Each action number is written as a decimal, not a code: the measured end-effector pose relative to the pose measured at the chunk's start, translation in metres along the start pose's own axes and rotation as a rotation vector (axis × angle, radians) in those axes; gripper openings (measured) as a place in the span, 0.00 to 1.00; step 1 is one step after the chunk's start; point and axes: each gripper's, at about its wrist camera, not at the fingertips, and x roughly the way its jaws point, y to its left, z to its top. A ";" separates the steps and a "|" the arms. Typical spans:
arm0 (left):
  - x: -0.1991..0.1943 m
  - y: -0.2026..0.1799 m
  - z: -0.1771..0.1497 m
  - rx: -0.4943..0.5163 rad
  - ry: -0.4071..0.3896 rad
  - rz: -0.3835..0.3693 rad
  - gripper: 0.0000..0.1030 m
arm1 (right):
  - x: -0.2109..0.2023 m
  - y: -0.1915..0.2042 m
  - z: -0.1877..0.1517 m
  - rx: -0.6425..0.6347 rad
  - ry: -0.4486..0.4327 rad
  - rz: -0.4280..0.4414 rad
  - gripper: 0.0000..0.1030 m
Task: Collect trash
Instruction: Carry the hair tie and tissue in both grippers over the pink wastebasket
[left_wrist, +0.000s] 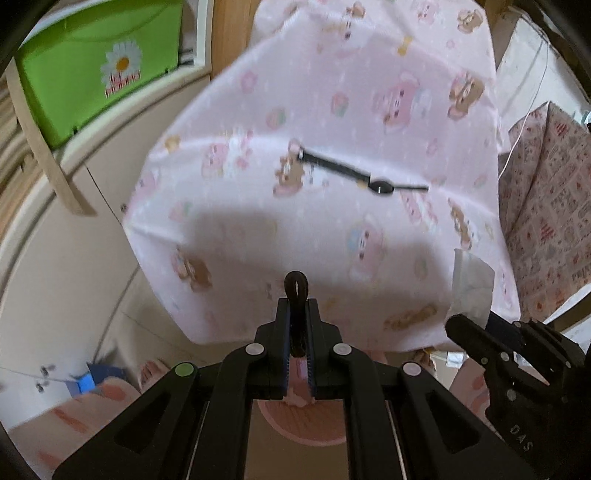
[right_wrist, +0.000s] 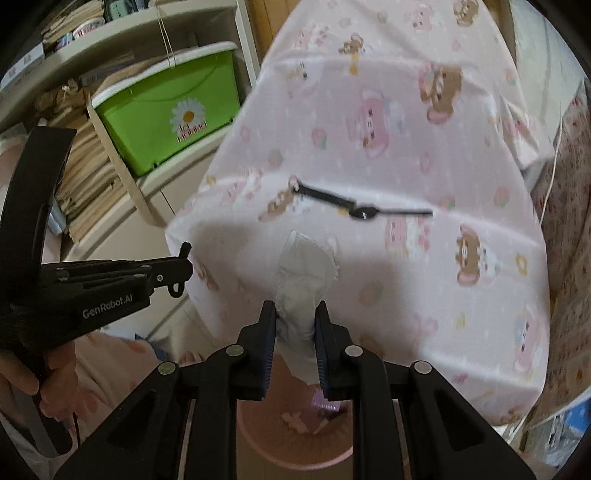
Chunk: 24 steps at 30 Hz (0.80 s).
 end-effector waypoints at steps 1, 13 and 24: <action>0.006 0.001 -0.005 -0.003 0.020 -0.007 0.06 | 0.004 -0.002 -0.005 0.006 0.011 -0.003 0.19; 0.065 0.010 -0.035 -0.064 0.263 -0.135 0.06 | 0.050 -0.001 -0.049 -0.016 0.221 0.106 0.19; 0.120 0.006 -0.059 -0.044 0.361 -0.036 0.07 | 0.130 -0.014 -0.093 0.046 0.472 0.080 0.20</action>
